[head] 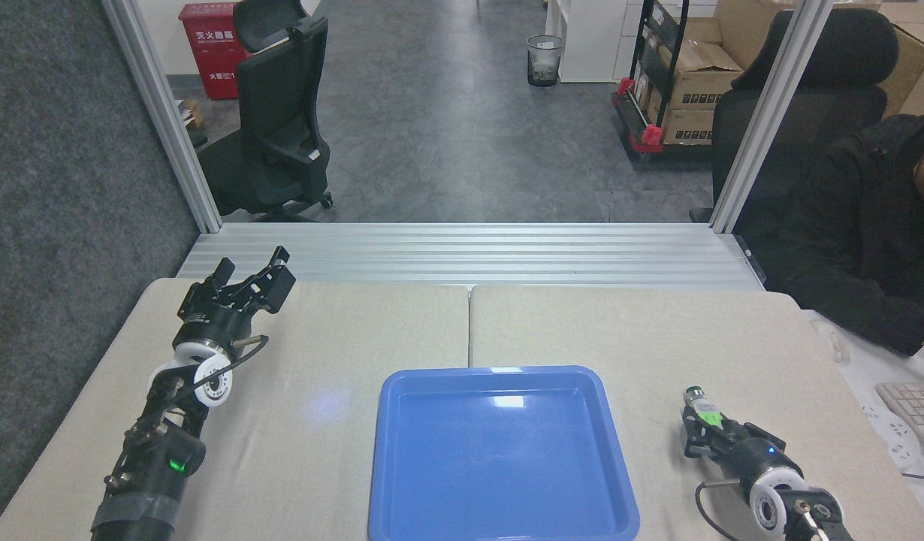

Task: Pick up switch part and place in tray
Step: 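Close the right gripper around the green switch part, then lift the switch part and carry it over the blue tray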

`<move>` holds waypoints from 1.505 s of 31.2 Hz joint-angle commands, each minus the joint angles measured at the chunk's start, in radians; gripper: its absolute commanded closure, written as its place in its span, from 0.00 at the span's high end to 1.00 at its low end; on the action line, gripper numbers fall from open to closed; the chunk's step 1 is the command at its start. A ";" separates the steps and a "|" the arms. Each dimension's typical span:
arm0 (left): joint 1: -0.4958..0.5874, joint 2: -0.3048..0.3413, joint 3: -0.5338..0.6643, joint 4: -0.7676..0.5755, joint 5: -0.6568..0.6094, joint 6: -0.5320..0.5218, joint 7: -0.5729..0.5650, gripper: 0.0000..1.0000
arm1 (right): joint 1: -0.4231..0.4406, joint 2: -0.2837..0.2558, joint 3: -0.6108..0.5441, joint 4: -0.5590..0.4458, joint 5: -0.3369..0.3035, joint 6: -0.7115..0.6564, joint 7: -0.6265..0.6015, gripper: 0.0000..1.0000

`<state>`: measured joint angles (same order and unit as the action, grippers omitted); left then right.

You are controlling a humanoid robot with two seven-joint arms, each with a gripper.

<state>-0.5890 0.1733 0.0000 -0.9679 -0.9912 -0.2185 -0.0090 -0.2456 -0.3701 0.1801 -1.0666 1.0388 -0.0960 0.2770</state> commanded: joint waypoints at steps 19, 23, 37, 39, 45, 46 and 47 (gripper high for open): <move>0.000 0.000 -0.023 0.000 0.000 0.001 0.001 1.00 | -0.044 -0.030 0.060 -0.217 -0.005 -0.089 0.001 0.00; 0.000 0.000 -0.023 0.000 0.000 0.001 0.001 1.00 | -0.064 -0.030 0.146 -0.274 -0.006 -0.154 0.001 0.00; 0.000 0.000 -0.023 0.000 0.000 0.001 0.000 1.00 | -0.061 -0.009 0.381 -0.291 0.024 -0.206 0.027 0.00; 0.000 0.000 -0.023 0.000 0.000 0.001 0.001 1.00 | -0.035 -0.006 0.383 -0.289 0.043 -0.205 0.028 0.00; 0.000 0.000 -0.023 0.000 0.000 0.001 0.000 1.00 | -0.037 -0.009 0.378 -0.285 0.049 -0.206 0.030 0.00; 0.000 0.000 -0.023 0.000 0.000 0.001 0.000 1.00 | -0.040 -0.010 0.375 -0.285 0.049 -0.206 0.030 0.00; 0.000 0.000 -0.023 0.000 0.000 0.001 0.000 1.00 | -0.041 -0.010 0.375 -0.285 0.049 -0.206 0.028 0.00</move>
<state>-0.5890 0.1733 0.0000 -0.9680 -0.9912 -0.2186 -0.0078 -0.2985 -0.3845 0.4293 -1.3049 1.0704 -0.3011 0.3040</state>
